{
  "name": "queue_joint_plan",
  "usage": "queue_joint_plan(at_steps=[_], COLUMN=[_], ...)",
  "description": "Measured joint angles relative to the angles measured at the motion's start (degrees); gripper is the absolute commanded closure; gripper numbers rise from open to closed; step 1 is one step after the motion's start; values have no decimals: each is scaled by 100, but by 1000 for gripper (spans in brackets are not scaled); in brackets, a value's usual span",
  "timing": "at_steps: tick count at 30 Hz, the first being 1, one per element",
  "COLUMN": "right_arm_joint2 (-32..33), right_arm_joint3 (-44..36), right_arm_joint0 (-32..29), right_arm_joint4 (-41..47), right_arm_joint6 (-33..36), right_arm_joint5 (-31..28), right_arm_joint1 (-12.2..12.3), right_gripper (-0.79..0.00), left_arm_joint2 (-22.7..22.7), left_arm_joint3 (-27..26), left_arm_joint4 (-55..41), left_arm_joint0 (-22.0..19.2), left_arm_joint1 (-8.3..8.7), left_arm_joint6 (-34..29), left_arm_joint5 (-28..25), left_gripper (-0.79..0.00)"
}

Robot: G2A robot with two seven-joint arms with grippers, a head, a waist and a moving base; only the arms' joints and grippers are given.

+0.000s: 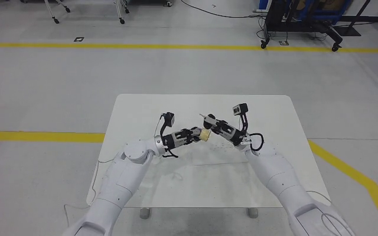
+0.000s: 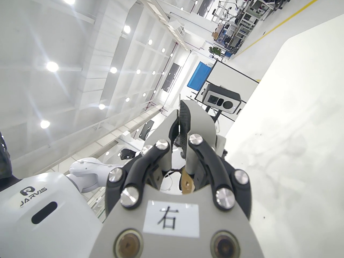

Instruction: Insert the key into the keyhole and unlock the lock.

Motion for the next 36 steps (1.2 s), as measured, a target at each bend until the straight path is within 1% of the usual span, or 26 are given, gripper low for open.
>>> queue_joint_plan(at_steps=[8, 17, 19, 21, 24, 26, 28, 29, 32, 34, 36], right_arm_joint2=[11, 64, 64, 69, 184, 379, 554, 680, 991, 1168, 1327], right_arm_joint3=[-318, -297, -297, -368, -769, -913, -1085, -1241, -1870, -2335, -2880], right_arm_joint0=[-157, -189, -189, -235, -484, -618, -746, -849, -1212, -1461, -1722], right_arm_joint4=[-8, 133, 133, 110, 326, 326, -7, -268, -733, -988, -1180], right_arm_joint6=[8, -69, -69, -125, -59, -3, -93, -243, -601, -748, -843], right_arm_joint5=[9, -67, -67, -3, 357, 652, 997, 1248, 1888, 2268, 2650], right_arm_joint1=[108, 125, 125, 128, 177, 277, 365, 427, 562, 637, 698], right_gripper=[0, 0, 0, 0, 0, 0, 0, 0, 0, 0, 0], left_arm_joint2=[20, 16, -22, -55, 27, 98, 191, 270, 531, 634, 639], left_arm_joint3=[-2, -3, -20, 26, 233, 442, 646, 797, 1180, 1332, 1337], left_arm_joint4=[-27, -34, -191, -517, -765, -1010, -1228, -1358, -1428, -1369, -1360], left_arm_joint0=[-23, -18, 20, 21, -132, -288, -448, -565, -894, -1026, -1025], left_arm_joint1=[-13, -14, -23, -49, -98, -156, -225, -277, -409, -451, -451], left_arm_joint6=[435, 466, 613, 759, 740, 736, 760, 778, 767, 786, 792], left_arm_joint5=[130, 149, 292, 566, 944, 1166, 1300, 1389, 1526, 1539, 1537], left_gripper=[0, 0, 0, 0, 0, 0, 0, 0, 0, 0, 0])
